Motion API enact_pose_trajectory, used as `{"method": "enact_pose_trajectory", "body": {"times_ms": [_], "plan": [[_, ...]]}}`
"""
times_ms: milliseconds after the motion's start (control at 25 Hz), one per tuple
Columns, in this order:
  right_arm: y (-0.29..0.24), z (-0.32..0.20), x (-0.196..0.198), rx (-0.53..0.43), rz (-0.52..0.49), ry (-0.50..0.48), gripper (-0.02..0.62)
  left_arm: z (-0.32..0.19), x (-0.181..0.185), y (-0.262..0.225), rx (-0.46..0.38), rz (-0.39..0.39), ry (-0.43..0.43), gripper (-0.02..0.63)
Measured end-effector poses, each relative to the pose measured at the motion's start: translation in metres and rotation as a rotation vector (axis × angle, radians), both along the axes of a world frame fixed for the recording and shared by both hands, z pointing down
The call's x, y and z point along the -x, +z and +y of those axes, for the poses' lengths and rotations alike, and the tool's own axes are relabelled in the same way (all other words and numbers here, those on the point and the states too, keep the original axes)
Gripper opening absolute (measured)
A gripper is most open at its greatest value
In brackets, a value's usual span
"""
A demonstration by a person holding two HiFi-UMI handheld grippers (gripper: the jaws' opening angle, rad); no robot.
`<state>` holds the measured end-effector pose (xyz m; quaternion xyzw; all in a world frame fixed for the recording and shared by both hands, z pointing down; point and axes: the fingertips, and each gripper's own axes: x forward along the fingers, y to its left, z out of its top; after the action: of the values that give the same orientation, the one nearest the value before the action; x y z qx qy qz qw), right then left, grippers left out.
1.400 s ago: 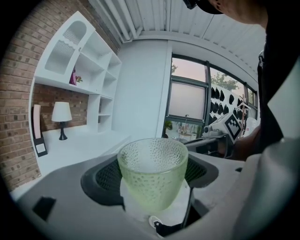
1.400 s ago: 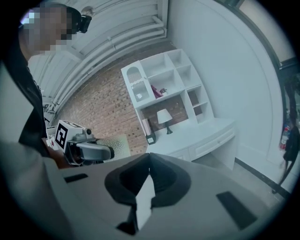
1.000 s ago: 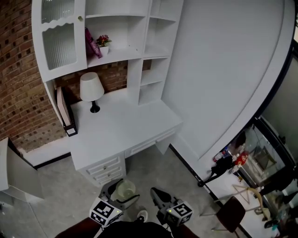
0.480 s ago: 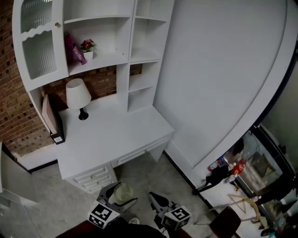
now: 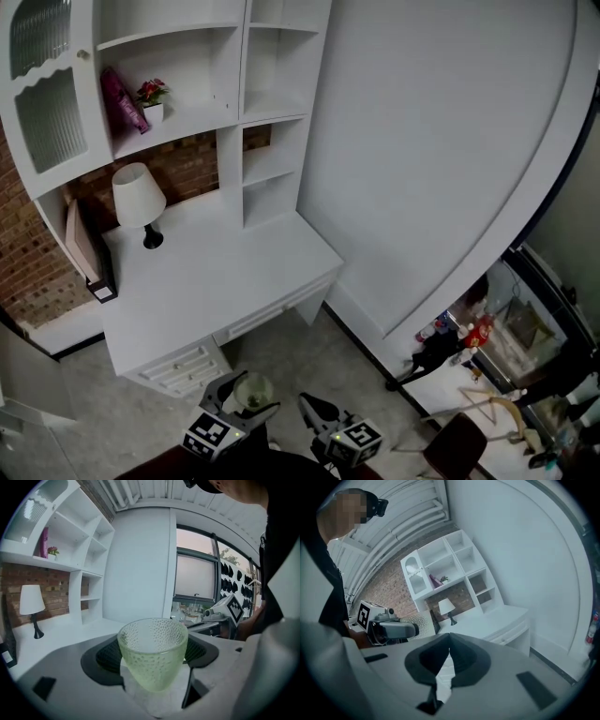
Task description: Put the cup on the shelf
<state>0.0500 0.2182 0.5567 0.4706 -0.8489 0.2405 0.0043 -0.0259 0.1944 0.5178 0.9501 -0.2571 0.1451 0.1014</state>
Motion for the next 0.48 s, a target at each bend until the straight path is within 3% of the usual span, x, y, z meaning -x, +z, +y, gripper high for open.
{"method": "enact_pose_trajectory", "body": {"times_ms": [480], "plan": [[-0.005,-0.095,-0.018,0.016,0.037,0.005,0.005,-0.098,-0.016,0.000,-0.001,0.032,0.004,0.385]]}}
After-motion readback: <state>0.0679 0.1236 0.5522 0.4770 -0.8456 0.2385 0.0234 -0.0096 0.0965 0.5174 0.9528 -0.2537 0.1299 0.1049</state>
